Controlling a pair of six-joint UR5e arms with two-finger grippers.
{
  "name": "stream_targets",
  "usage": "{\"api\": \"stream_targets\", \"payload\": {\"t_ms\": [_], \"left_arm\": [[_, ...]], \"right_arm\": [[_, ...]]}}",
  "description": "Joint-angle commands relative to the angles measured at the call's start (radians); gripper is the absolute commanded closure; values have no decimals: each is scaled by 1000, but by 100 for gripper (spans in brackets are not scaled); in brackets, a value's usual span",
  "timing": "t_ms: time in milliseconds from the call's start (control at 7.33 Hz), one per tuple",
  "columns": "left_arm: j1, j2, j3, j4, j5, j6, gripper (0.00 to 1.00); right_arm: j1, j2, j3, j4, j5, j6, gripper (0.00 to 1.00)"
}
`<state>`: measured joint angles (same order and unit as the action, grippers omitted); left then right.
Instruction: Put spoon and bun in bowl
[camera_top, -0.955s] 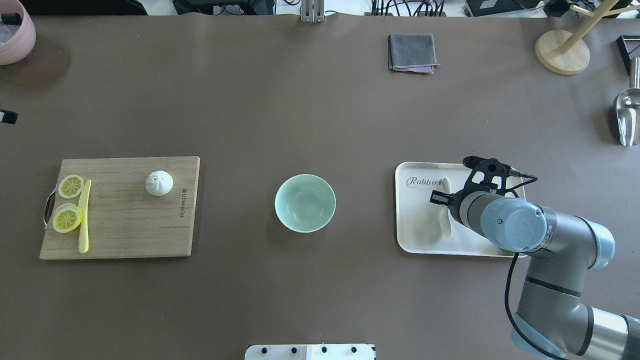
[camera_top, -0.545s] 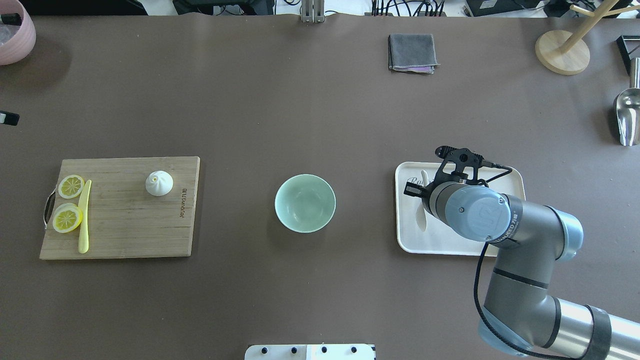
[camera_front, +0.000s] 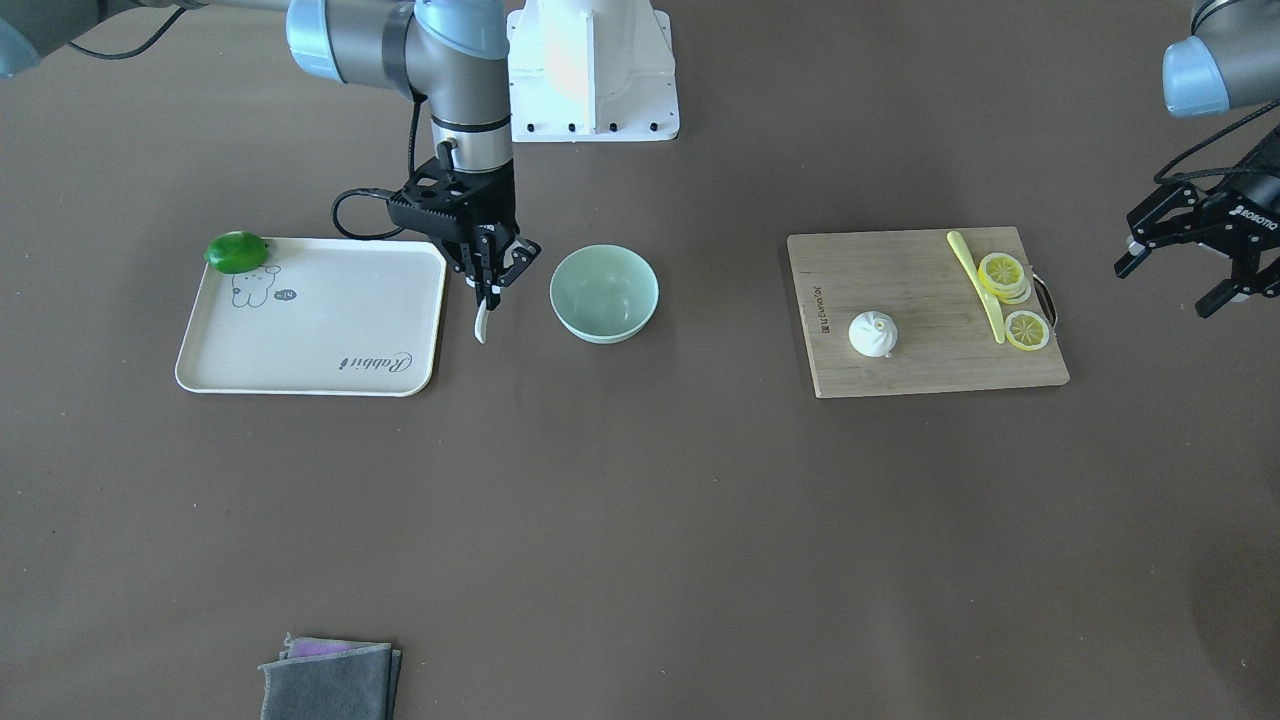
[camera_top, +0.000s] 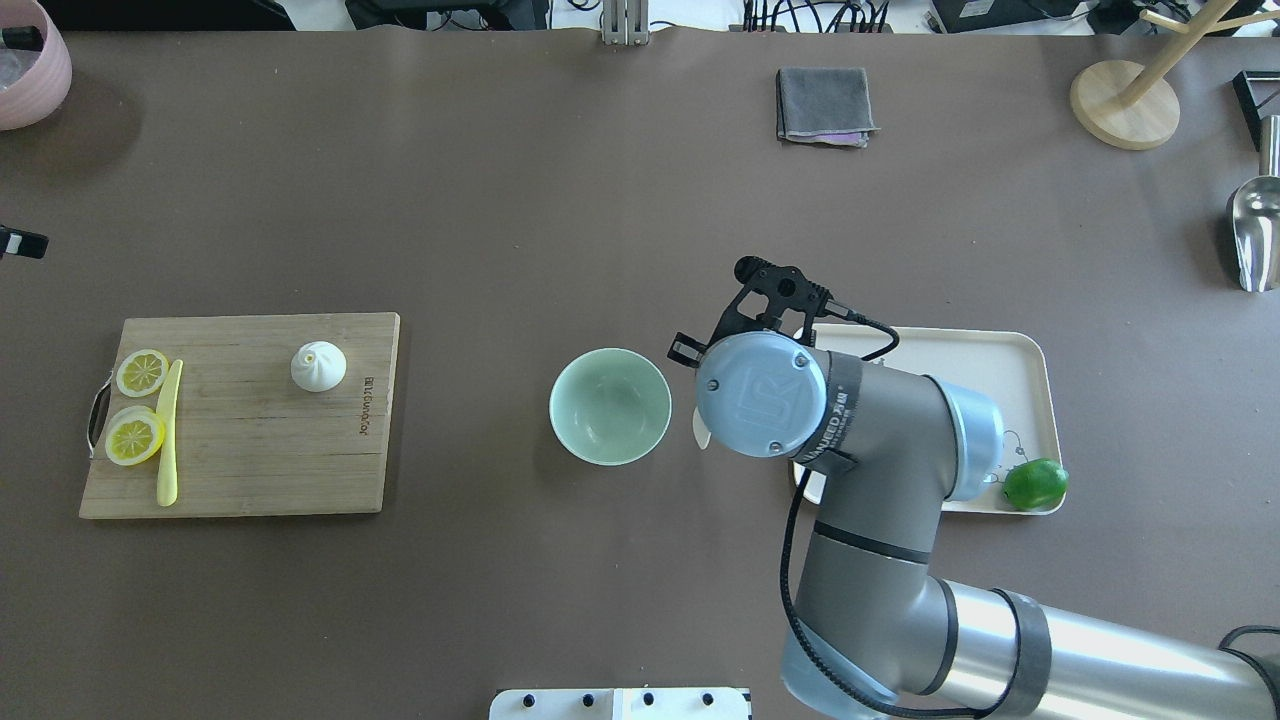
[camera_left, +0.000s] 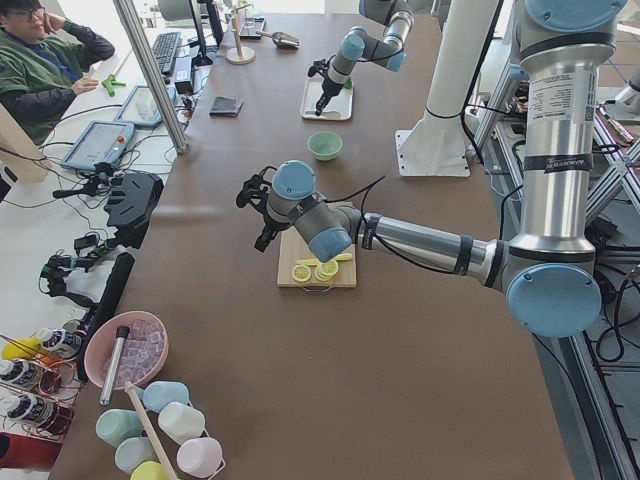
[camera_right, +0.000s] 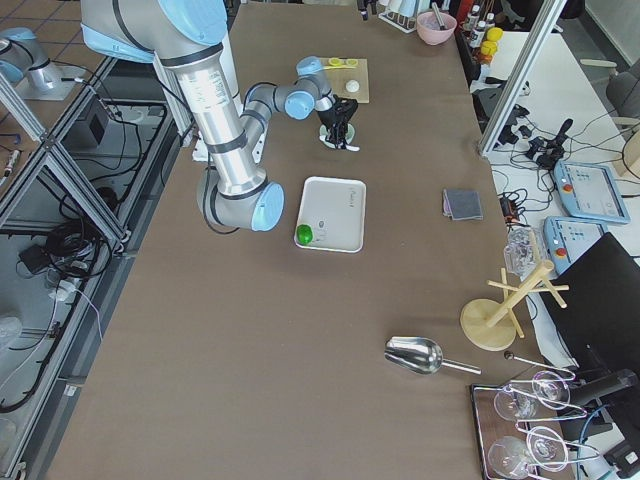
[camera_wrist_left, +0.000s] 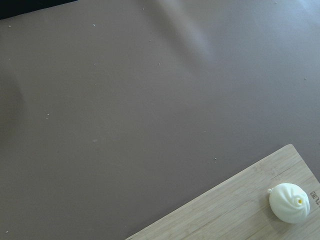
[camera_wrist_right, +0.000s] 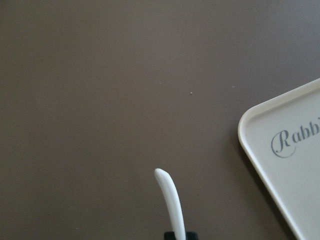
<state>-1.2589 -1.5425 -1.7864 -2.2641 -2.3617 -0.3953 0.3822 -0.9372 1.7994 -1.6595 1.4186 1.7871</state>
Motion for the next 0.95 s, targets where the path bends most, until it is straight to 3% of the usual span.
{"api": "stream_targets", "payload": {"t_ms": [0,682,818], "left_arm": [[10,1,2,0,-1,0,1],[10,1,5,0,1,0,1],[12,-2,10,0,-1,0,1]], "right_arm": [[-40,170,-154,-55,-83,138,100],[-124,181,-179,-52,-254,167,100],[-124,181,-179,-52,-256,164,76]]}}
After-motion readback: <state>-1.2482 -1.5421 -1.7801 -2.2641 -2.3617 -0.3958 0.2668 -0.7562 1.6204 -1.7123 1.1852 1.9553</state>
